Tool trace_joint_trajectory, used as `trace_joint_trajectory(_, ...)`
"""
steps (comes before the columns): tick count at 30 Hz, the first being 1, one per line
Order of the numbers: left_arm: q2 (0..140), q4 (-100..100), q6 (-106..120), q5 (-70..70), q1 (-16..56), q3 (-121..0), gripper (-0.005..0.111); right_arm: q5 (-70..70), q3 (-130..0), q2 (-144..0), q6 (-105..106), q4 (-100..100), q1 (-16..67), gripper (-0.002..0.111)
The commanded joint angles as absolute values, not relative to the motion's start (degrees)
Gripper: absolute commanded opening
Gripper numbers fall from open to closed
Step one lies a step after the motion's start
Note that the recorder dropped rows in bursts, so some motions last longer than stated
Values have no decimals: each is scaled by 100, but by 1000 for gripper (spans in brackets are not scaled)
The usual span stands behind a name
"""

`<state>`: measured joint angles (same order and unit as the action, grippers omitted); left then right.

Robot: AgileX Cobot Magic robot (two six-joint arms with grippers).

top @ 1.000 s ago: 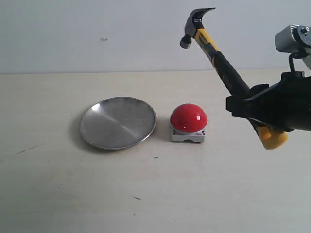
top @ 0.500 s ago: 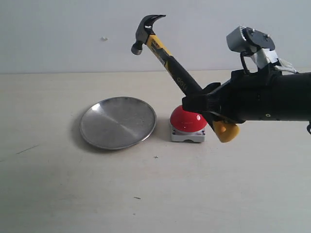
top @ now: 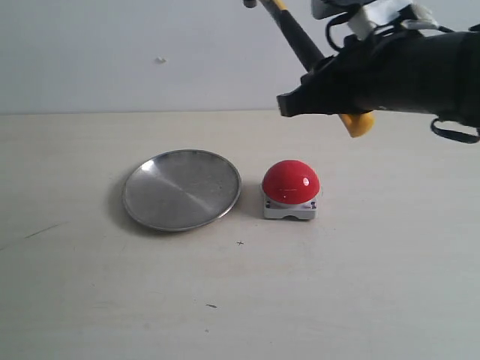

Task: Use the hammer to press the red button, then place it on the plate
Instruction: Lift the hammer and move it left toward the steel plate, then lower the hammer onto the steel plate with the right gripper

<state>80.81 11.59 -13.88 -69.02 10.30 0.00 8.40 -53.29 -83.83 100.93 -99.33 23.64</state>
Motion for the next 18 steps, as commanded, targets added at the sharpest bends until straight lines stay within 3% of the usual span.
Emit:
trace_joint_trajectory(1,8074,1160,-1418,-6996,1071,0,0,1814,-5533,-8803,8437,-8594,3062,0)
trace_joint_trajectory(5,8074,1160,-1418,-6996,1071,0,0,2050,-5533,-9256,5313,-6395,3540,0)
trace_joint_trajectory(11,8074,1160,-1418,-6996,1071,0,0,1900,-5533,-9700,960,-3191,3601,0)
trace_joint_trajectory(18,8016,1496,-1554,-6996,1071,0,0,2436,-5422,-10076,-2258,-1188,3601,0)
